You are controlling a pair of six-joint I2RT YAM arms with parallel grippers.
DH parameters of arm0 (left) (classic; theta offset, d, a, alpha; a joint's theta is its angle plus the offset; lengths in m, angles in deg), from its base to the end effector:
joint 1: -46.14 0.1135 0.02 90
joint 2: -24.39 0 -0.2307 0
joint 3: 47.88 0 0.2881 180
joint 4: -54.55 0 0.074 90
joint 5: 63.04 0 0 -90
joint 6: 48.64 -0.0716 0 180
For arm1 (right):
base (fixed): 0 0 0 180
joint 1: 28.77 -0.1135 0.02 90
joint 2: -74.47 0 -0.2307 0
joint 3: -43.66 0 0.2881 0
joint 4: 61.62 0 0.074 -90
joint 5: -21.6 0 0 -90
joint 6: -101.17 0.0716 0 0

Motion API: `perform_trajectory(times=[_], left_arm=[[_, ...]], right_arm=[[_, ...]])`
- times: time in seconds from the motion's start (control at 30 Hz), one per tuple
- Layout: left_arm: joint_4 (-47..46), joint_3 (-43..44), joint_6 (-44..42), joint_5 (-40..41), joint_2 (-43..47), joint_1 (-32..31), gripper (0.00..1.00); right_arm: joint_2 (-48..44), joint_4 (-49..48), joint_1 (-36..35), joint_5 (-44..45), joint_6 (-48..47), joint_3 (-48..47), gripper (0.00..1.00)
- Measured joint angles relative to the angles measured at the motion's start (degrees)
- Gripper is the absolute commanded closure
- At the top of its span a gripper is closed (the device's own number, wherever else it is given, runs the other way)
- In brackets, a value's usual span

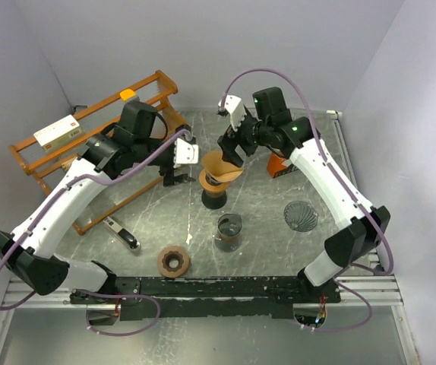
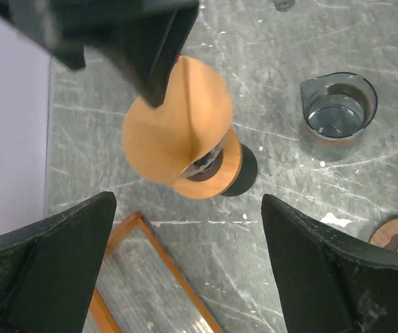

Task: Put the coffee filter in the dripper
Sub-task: Adjust the coffee filter in the coffee dripper.

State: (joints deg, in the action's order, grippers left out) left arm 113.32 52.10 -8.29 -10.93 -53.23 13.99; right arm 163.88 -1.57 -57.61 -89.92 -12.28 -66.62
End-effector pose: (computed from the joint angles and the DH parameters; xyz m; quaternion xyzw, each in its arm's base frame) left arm 0.2662 -0.2192 0.3710 0.6634 0.5423 -0.2216 0.4655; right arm 0.3341 0.2139 0.3580 -0.4629 0.7613 0.1883 0.4132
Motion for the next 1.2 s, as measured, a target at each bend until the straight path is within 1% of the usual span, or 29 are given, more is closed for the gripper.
perform_trajectory(times=[0.23,0.4,0.5,0.67,0.97,1.2], left_arm=[[4.55,3.5,-4.9,3.1,-4.13,-7.67,0.03],[6.6,3.61,-7.87,6.88,-7.28,-12.81,0.03],[6.95,3.61,-9.31,9.22,-9.18,-14.53,0.03],[6.82,3.61,-11.04,12.0,-10.99,-15.56,0.03],[5.22,3.61,-12.33,15.04,-11.91,-15.56,0.04],[4.07,3.61,-12.46,17.38,-13.79,-15.56,0.07]], right_arm=[[3.87,1.7,-0.04,-0.02,0.07,-0.04,0.14],[6.29,1.66,-0.07,0.15,0.09,-0.13,0.16],[8.0,1.66,-0.07,0.33,0.07,-0.13,0.17],[9.97,1.57,-0.07,1.33,-0.15,-0.13,0.19],[11.15,1.6,-0.07,1.92,-0.98,-1.09,0.21],[11.17,1.6,-0.07,1.9,-1.25,-1.38,0.21]])
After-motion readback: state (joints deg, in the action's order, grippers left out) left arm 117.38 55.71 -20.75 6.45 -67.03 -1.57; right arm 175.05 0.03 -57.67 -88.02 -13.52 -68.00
